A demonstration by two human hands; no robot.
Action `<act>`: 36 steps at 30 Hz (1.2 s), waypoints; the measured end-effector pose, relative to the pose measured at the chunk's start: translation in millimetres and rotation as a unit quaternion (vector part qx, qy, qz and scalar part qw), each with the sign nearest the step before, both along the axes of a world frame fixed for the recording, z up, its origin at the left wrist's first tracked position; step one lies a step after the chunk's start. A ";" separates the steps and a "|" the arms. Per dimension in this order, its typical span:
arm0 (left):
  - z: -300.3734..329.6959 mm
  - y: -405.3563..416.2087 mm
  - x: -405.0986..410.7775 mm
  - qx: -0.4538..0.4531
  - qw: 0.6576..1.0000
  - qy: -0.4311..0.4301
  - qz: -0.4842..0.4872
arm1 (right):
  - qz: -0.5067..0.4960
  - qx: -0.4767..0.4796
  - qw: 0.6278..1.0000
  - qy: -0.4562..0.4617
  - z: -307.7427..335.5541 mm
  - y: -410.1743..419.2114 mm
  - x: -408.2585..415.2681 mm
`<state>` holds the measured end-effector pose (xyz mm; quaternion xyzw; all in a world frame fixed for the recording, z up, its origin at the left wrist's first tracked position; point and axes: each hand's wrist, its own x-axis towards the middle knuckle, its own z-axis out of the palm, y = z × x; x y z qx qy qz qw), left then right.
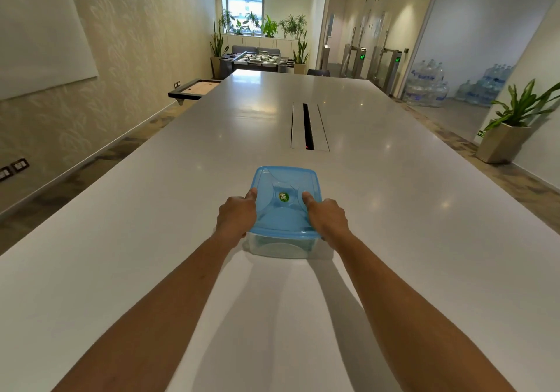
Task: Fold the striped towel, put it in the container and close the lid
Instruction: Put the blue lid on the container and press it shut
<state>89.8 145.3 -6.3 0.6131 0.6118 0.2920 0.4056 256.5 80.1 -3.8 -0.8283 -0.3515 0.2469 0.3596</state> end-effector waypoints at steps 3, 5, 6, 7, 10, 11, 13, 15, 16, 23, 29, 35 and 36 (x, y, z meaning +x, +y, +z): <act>0.0 2.9 0.4 -0.012 0.999 -0.029 -0.009 | -0.003 0.006 1.000 0.005 -2.8 2.9 2.5; -0.3 3.4 0.8 -0.026 0.998 -0.056 -0.007 | 0.001 0.005 1.000 0.001 -2.8 2.9 4.4; -0.6 4.1 0.1 -0.035 0.997 -0.067 -0.008 | 0.009 0.001 1.000 0.001 -3.3 3.2 6.5; -0.5 5.6 -1.2 -0.054 0.995 -0.083 -0.013 | 0.021 -0.008 1.000 0.012 -3.0 3.3 8.8; 4.1 13.7 -9.8 -0.153 0.978 -0.131 -0.053 | 0.052 -0.025 0.992 0.108 -2.2 4.9 23.3; 7.1 17.7 -13.2 -0.175 0.974 -0.130 -0.067 | 0.053 -0.025 0.989 0.133 -2.3 6.2 28.9; 12.4 28.8 -16.5 -0.185 0.972 -0.121 -0.084 | 0.028 -0.003 0.990 0.138 -2.0 11.6 37.2; 13.3 45.9 -10.9 -0.163 0.976 -0.128 -0.071 | -0.011 0.040 0.993 0.106 -0.4 21.0 43.0; 12.3 54.4 -6.1 -0.142 0.980 -0.132 -0.051 | -0.027 0.063 0.993 0.100 0.1 27.9 44.8; 3.4 87.6 32.7 -0.128 0.978 -0.165 -0.027 | -0.043 0.101 0.974 0.198 2.4 76.6 47.6; -6.3 104.5 33.4 -0.138 0.965 -0.216 -0.057 | -0.041 0.159 0.945 0.284 -9.0 90.1 53.7; -5.9 110.6 40.1 -0.141 0.960 -0.238 -0.053 | -0.049 0.191 0.922 0.334 -3.2 91.1 53.9; -6.0 110.6 40.9 -0.142 0.959 -0.239 -0.055 | -0.055 0.196 0.921 0.333 -3.8 91.9 53.9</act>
